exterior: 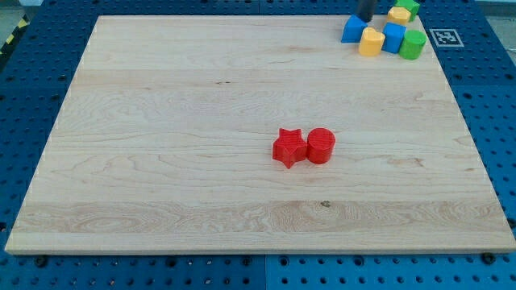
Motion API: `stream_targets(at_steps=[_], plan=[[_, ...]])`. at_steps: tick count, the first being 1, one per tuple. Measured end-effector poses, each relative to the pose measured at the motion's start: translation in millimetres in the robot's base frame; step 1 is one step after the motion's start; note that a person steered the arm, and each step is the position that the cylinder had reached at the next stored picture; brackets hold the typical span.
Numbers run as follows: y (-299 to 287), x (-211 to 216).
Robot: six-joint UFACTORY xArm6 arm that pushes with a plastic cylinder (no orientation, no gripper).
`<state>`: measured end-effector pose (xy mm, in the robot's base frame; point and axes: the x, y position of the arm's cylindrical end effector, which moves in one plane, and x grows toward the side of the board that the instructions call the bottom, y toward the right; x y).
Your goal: Push slightly the triangle heart slightly towards the center right side of the board
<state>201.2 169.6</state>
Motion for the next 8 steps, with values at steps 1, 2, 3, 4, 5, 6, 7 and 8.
stream_targets(at_steps=[1, 2, 3, 4, 5, 6, 7, 8], plan=[[-10.4, 9.3], [1.6, 49.9], [1.6, 60.6], [-4.4, 32.0], [1.5, -0.8], [30.1, -0.6], [34.8, 21.5], [18.9, 0.4]])
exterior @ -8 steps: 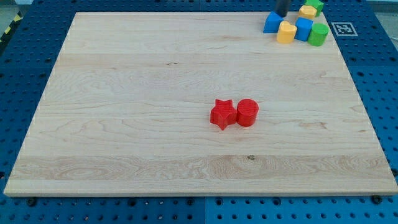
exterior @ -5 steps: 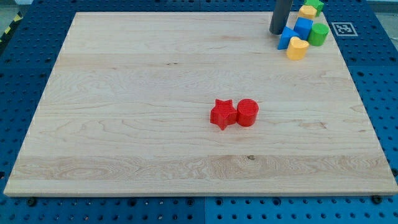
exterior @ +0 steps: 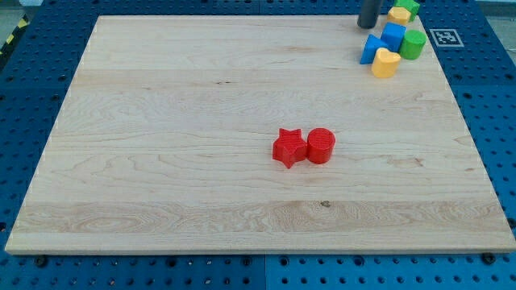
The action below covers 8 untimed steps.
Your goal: Push slightly the triangle heart slightly towards the center right side of the board
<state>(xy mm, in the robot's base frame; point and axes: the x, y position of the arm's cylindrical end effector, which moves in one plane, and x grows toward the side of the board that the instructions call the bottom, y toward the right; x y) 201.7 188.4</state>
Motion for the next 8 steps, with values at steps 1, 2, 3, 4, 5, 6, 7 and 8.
stream_targets(at_steps=[1, 2, 3, 4, 5, 6, 7, 8], plan=[[-0.5, -8.2], [3.9, -10.5], [7.1, -5.5], [4.2, 21.5], [17.0, 48.6], [16.2, 49.6], [-7.9, 63.6], [-49.2, 75.2]])
